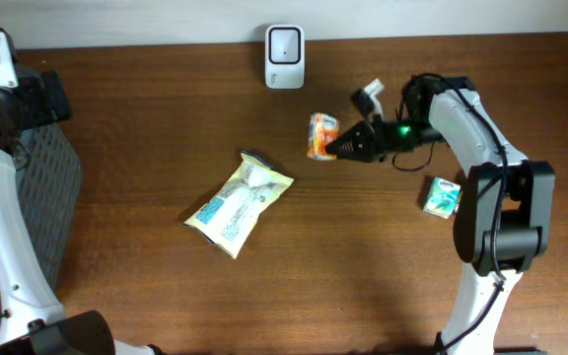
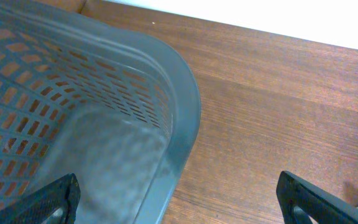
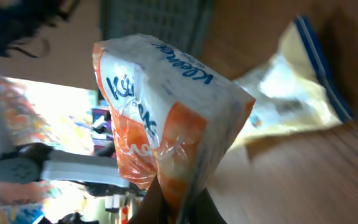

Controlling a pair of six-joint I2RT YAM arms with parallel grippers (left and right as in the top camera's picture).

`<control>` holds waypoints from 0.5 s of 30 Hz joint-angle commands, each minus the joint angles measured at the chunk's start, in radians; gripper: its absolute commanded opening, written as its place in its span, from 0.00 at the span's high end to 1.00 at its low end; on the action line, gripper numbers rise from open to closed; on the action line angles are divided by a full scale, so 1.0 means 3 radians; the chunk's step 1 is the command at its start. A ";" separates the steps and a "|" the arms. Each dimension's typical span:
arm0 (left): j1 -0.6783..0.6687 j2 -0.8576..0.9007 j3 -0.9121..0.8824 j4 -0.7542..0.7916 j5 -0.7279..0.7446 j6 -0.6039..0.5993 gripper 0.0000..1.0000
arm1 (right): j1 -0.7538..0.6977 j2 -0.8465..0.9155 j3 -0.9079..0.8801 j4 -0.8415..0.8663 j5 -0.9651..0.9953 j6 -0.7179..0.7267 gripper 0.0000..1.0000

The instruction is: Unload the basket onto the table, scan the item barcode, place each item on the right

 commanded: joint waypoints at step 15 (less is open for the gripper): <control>0.0014 -0.0057 0.0020 -0.0003 -0.0013 0.0055 0.01 | 0.0008 -0.0759 0.1008 -0.0736 -0.0603 -0.0058 0.96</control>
